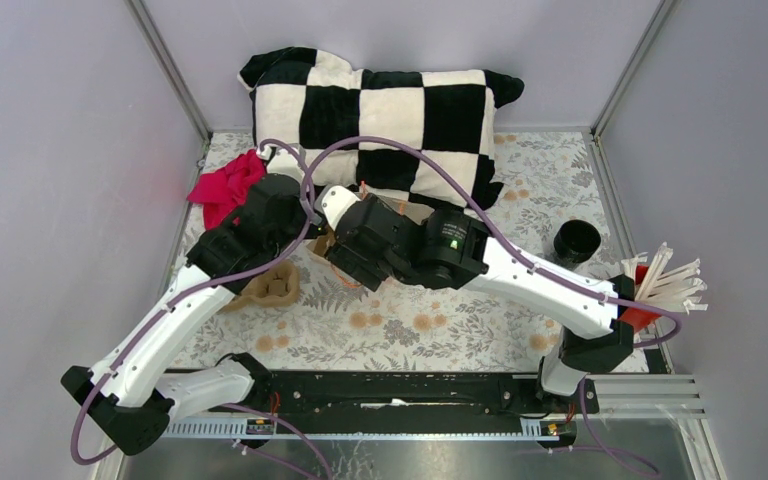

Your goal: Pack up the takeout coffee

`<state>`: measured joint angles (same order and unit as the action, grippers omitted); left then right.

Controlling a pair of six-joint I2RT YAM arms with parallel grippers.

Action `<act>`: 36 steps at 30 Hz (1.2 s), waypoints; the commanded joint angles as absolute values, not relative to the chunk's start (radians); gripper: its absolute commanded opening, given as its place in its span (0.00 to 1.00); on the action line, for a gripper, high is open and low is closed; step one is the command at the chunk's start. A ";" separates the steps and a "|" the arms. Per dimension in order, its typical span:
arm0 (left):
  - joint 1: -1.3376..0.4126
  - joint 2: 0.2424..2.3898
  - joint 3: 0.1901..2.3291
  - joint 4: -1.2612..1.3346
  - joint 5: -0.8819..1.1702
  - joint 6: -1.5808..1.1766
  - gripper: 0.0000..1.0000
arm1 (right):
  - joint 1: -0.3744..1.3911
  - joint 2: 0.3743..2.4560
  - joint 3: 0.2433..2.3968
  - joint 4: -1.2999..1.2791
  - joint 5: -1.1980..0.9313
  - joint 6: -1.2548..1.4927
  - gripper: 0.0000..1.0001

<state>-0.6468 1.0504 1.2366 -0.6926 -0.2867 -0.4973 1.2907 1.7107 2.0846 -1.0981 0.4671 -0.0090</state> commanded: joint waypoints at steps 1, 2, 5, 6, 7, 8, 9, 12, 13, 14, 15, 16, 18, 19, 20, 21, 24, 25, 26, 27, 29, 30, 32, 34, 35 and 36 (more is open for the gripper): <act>-0.652 1.019 1.228 -0.618 -0.252 -0.465 0.00 | 1.302 1.673 1.982 -0.994 0.539 -0.015 0.25; -0.652 1.017 1.228 -0.619 -0.242 -0.464 0.00 | 1.302 1.672 1.965 -0.972 0.546 -0.014 0.25; -0.652 1.014 1.223 -0.624 -0.212 -0.466 0.00 | 1.302 1.665 1.908 -0.904 0.555 -0.037 0.25; -0.652 1.010 1.218 -0.628 -0.204 -0.466 0.00 | 1.301 1.665 1.894 -0.886 0.560 -0.047 0.25; -0.652 1.005 1.213 -0.629 -0.199 -0.466 0.00 | 1.300 1.666 1.881 -0.867 0.563 -0.056 0.25; -0.652 1.001 1.204 -0.628 -0.193 -0.466 0.00 | 1.293 1.665 1.865 -0.839 0.555 -0.062 0.25; -0.652 0.997 1.197 -0.627 -0.186 -0.464 0.00 | 1.285 1.663 1.849 -0.814 0.536 -0.069 0.25; -0.652 0.987 1.184 -0.629 -0.172 -0.465 0.00 | 1.241 1.658 1.801 -0.727 0.471 -0.064 0.25; -0.652 0.985 1.181 -0.630 -0.167 -0.467 0.00 | 1.225 1.656 1.784 -0.701 0.450 -0.061 0.25; -0.652 0.982 1.178 -0.632 -0.166 -0.471 0.00 | 1.213 1.654 1.765 -0.678 0.436 -0.065 0.25; -0.652 0.980 1.176 -0.634 -0.166 -0.475 0.00 | 1.207 1.654 1.745 -0.650 0.436 -0.077 0.24; -0.652 0.978 1.174 -0.636 -0.164 -0.479 0.00 | 1.203 1.655 1.730 -0.630 0.436 -0.091 0.24; -0.652 0.981 1.176 -0.636 -0.158 -0.485 0.00 | 1.196 1.667 1.713 -0.603 0.427 -0.108 0.24; -0.652 0.983 1.178 -0.638 -0.155 -0.486 0.00 | 1.196 1.674 1.710 -0.596 0.419 -0.116 0.23; -0.652 0.984 1.183 -0.637 -0.154 -0.486 0.00 | 1.196 1.681 1.706 -0.590 0.414 -0.123 0.22; -0.652 0.987 1.185 -0.637 -0.153 -0.486 0.00 | 1.196 1.688 1.701 -0.583 0.422 -0.121 0.22; -0.651 0.996 1.196 -0.640 -0.155 -0.482 0.00 | 1.197 1.690 1.696 -0.571 0.473 -0.123 0.21; -0.652 0.998 1.198 -0.641 -0.157 -0.481 0.00 | 1.195 1.681 1.686 -0.549 0.491 -0.126 0.21; -0.652 1.001 1.200 -0.643 -0.161 -0.478 0.00 | 1.195 1.672 1.677 -0.541 0.504 -0.133 0.22; -0.652 1.003 1.200 -0.645 -0.167 -0.476 0.00 | 1.195 1.665 1.671 -0.536 0.523 -0.135 0.22; -0.652 1.003 1.199 -0.648 -0.176 -0.472 0.00 | 1.195 1.654 1.669 -0.545 0.547 -0.136 0.22; -0.652 1.003 1.197 -0.648 -0.180 -0.470 0.00 | 1.195 1.646 1.669 -0.549 0.553 -0.137 0.22; -0.652 1.000 1.192 -0.650 -0.184 -0.466 0.00 | 1.195 1.626 1.665 -0.557 0.561 -0.128 0.22; -0.652 0.998 1.185 -0.655 -0.189 -0.465 0.00 | 1.195 1.608 1.665 -0.562 0.568 -0.116 0.22; -0.652 0.997 1.181 -0.657 -0.191 -0.465 0.00 | 1.195 1.596 1.668 -0.566 0.572 -0.111 0.22; -0.652 0.995 1.178 -0.659 -0.192 -0.465 0.00 | 1.195 1.588 1.672 -0.568 0.575 -0.107 0.22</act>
<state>-0.6350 1.0100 1.1690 -0.6868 -0.2008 -0.4965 1.2087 1.6390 1.6680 -0.5995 0.5014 -0.1230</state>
